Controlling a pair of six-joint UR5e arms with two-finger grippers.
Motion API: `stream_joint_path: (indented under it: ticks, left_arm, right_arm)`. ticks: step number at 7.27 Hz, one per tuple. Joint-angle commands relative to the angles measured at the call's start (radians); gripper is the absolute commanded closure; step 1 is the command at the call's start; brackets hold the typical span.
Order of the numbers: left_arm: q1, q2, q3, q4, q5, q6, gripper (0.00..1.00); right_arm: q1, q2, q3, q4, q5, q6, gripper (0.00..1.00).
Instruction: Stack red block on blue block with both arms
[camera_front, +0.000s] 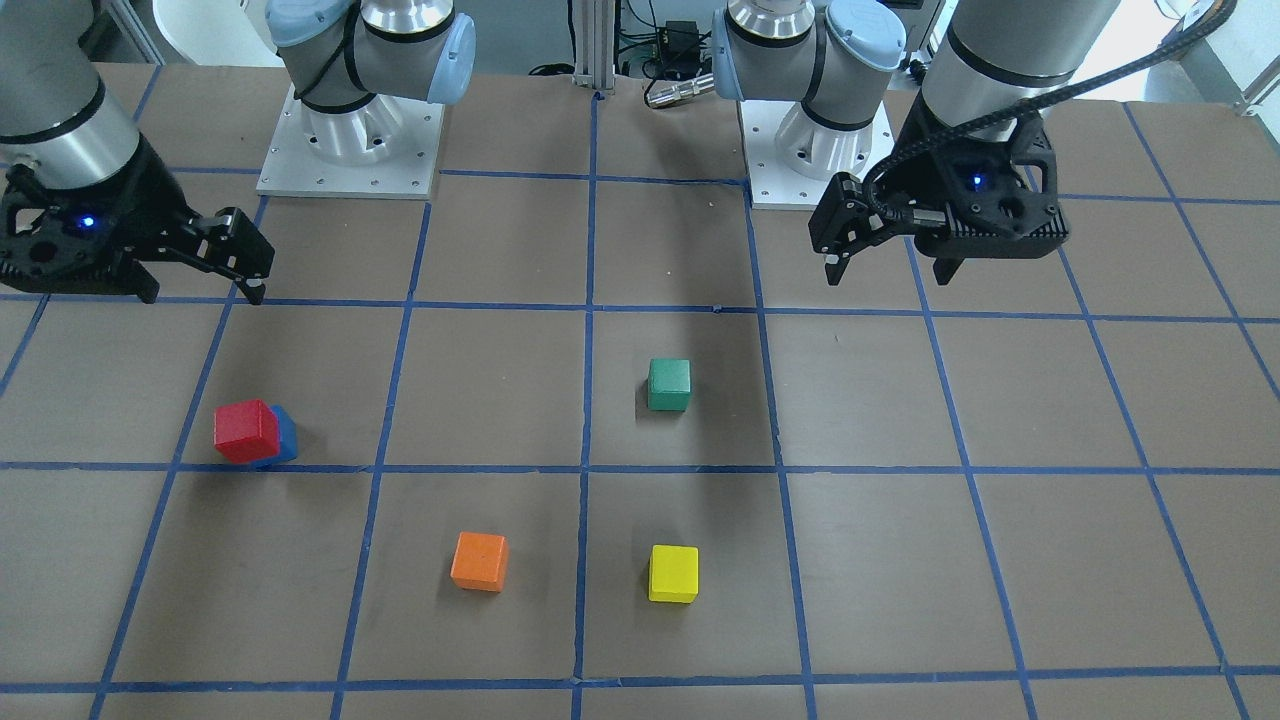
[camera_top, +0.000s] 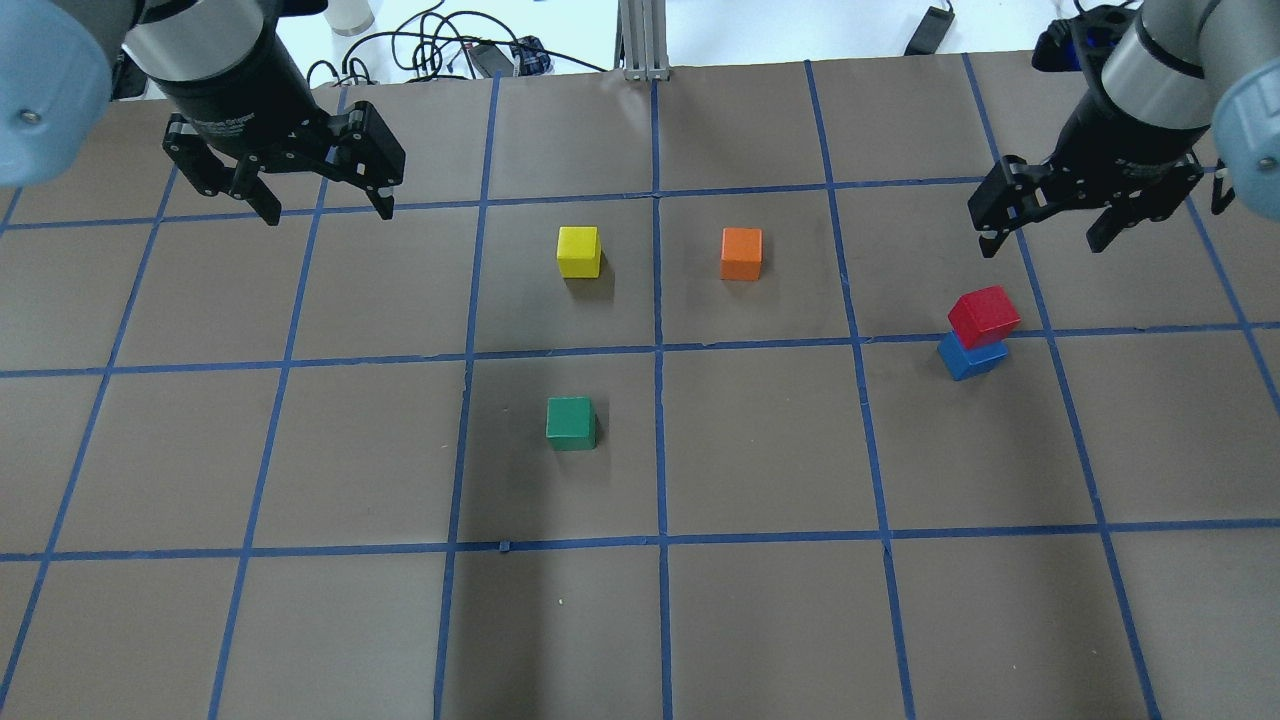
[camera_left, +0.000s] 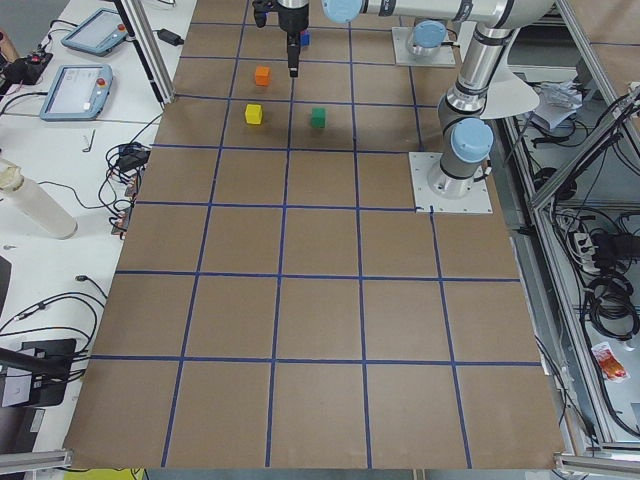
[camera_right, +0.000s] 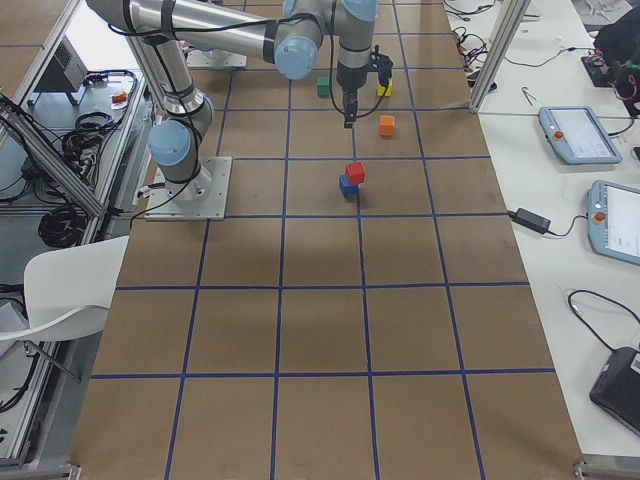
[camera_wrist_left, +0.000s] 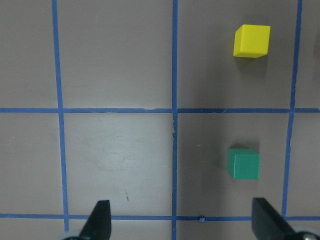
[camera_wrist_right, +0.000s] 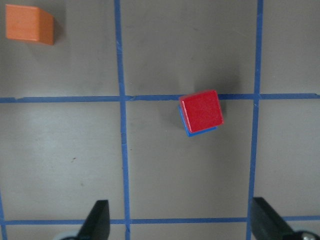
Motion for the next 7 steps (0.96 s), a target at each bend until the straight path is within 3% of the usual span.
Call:
stream_joint_path:
  ticks: [1,7]
  left_arm:
    - [0.000,0.001,0.000,0.000,0.001,0.000,0.00]
    - [0.002,0.001,0.000,0.000,0.001,0.000,0.00]
  right_arm:
    - [0.147,0.002,-0.034,0.016,0.010,0.212,0.00]
    - [0.129,-0.018,-0.031,0.089,-0.006,0.197,0.00]
